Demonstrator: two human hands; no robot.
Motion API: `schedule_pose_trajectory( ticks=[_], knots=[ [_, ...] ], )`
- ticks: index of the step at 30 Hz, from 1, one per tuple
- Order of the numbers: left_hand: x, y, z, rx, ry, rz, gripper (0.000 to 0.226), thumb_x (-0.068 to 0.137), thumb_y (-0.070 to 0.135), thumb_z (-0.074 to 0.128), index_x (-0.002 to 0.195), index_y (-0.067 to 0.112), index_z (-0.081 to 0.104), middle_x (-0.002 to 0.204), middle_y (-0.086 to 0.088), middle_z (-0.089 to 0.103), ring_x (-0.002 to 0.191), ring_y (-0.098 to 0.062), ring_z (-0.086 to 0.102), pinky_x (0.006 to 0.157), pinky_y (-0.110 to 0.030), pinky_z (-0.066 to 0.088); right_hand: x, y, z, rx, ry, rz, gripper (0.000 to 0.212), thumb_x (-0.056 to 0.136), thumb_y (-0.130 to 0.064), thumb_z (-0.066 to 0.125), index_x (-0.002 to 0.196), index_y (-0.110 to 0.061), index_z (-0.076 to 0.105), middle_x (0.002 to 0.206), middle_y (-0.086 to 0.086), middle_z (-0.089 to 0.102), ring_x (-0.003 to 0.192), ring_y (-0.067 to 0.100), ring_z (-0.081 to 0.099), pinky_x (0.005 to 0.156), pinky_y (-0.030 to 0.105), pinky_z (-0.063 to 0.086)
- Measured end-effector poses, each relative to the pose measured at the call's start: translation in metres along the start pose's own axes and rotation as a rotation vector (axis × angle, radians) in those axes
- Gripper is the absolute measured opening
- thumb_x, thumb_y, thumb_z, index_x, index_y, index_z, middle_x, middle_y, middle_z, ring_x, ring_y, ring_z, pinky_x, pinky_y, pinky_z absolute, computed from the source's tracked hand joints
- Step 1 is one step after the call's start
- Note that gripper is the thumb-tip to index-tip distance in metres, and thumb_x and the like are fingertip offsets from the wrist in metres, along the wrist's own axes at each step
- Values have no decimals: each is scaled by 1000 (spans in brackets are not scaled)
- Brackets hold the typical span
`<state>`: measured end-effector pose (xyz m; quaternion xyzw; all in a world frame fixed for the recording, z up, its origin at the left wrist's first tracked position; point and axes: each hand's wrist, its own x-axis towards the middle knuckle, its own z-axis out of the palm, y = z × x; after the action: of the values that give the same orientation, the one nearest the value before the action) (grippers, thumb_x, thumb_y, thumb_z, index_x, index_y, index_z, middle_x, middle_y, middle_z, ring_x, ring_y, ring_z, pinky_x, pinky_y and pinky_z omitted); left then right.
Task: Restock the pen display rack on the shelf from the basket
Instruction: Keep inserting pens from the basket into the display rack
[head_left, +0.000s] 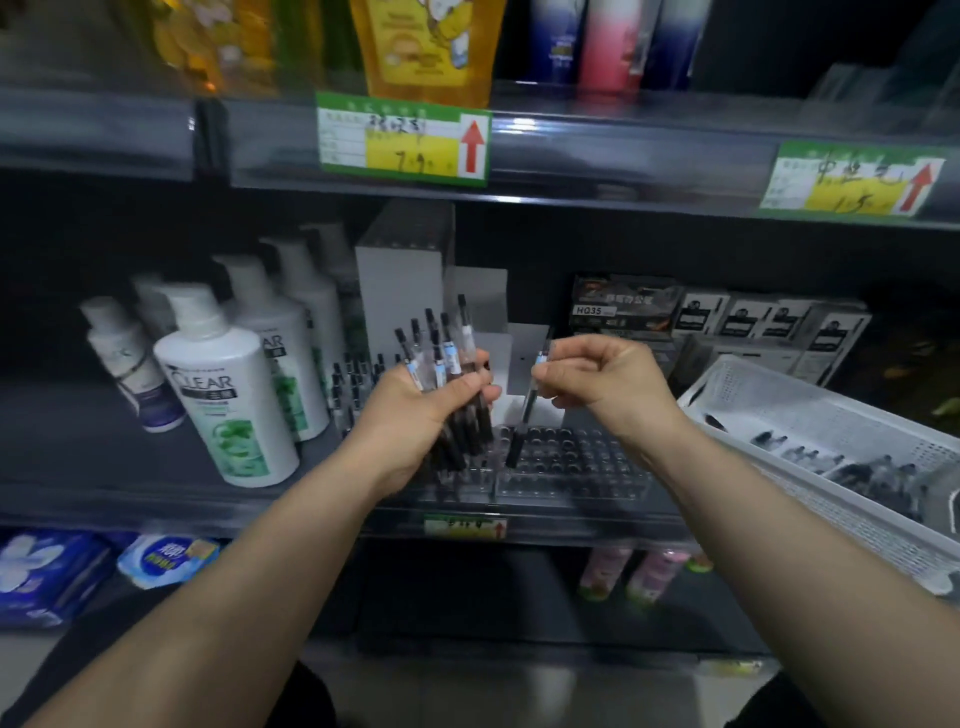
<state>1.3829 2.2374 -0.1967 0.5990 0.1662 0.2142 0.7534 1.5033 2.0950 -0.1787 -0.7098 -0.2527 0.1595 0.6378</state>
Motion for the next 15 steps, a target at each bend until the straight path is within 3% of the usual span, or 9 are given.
schedule_pose_trajectory(
  ticks=[5, 10, 15],
  knots=[
    [-8, 8, -44, 6, 163, 68, 18, 89, -2, 62, 94, 14, 69, 86, -3, 76, 87, -19, 73, 90, -32, 54, -3, -2, 34, -57, 54, 1, 18, 76, -3, 77, 76, -10, 61, 47, -6, 57, 70, 23, 65, 69, 33, 56],
    [-14, 11, -72, -6, 262, 90, 20, 90, -3, 60, 93, 16, 68, 88, -1, 76, 89, -18, 72, 81, -24, 57, 1, 7, 64, -139, 96, -5, 18, 76, -7, 79, 72, -13, 63, 69, 8, 67, 67, 23, 66, 70, 35, 59],
    [-16, 9, -86, -13, 301, 95, 19, 92, -1, 58, 95, 16, 68, 94, -6, 75, 93, -21, 71, 78, -28, 55, 6, 22, 84, -196, 96, -7, 16, 77, -8, 78, 72, -13, 64, 68, 6, 64, 67, 21, 63, 72, 34, 58]
  ],
)
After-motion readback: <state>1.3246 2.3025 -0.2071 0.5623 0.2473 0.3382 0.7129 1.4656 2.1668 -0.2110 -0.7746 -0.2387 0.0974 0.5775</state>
